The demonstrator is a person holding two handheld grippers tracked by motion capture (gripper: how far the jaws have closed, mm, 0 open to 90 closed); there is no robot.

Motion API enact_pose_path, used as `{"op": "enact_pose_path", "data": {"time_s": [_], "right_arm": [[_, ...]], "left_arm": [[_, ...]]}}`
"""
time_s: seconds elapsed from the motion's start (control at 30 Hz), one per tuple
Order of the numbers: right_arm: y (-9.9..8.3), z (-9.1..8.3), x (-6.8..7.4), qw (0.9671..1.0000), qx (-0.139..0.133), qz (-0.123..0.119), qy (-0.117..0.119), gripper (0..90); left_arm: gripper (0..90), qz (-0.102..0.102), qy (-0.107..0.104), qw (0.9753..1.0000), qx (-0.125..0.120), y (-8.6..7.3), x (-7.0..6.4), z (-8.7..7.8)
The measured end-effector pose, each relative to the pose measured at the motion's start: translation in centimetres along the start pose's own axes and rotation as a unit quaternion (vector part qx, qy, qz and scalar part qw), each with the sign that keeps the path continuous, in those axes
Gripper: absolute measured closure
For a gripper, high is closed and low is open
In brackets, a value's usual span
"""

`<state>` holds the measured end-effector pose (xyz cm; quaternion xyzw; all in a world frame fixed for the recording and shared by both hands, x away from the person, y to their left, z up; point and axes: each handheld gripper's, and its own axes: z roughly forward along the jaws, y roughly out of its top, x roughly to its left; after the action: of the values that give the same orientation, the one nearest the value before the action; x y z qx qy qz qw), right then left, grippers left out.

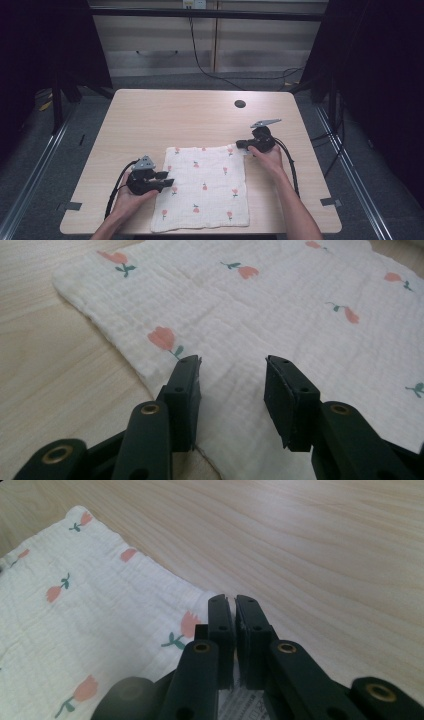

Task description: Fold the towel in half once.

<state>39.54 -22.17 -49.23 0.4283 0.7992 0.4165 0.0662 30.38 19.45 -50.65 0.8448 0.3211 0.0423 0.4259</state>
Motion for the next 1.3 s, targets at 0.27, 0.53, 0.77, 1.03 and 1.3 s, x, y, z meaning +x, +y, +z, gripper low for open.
{"op": "enact_pose_path", "data": {"time_s": [0.27, 0.53, 0.77, 1.03, 1.3], "right_arm": [[0.2, 0.1, 0.2, 1.0000, -0.005, -0.001, 0.001, 86.7], [0.4, 0.0, 0.3, 0.9999, -0.010, -0.005, 0.001, 86.7], [0.4, 0.1, 0.5, 0.9999, -0.006, -0.010, 0.004, 86.7], [0.3, 0.2, 0.4, 0.9999, -0.005, -0.007, 0.007, 86.6], [0.3, 0.1, 0.3, 0.9999, -0.006, -0.006, 0.007, 86.5]], "left_arm": [[47.9, -0.033, 0.022, 0.9992, -0.008, 1.6, 1.8, -1.5], [53.7, -0.043, 0.032, 0.9985, -0.008, 5.1, 5.9, -0.4], [55.1, -0.065, 0.046, 0.9968, 0.004, 5.7, 8.1, 2.1], [59.5, -0.041, 0.061, 0.9967, 0.035, 6.5, 8.2, 4.0], [74.2, -0.001, 0.089, 0.9953, 0.038, 6.3, 7.7, 4.1]]}}
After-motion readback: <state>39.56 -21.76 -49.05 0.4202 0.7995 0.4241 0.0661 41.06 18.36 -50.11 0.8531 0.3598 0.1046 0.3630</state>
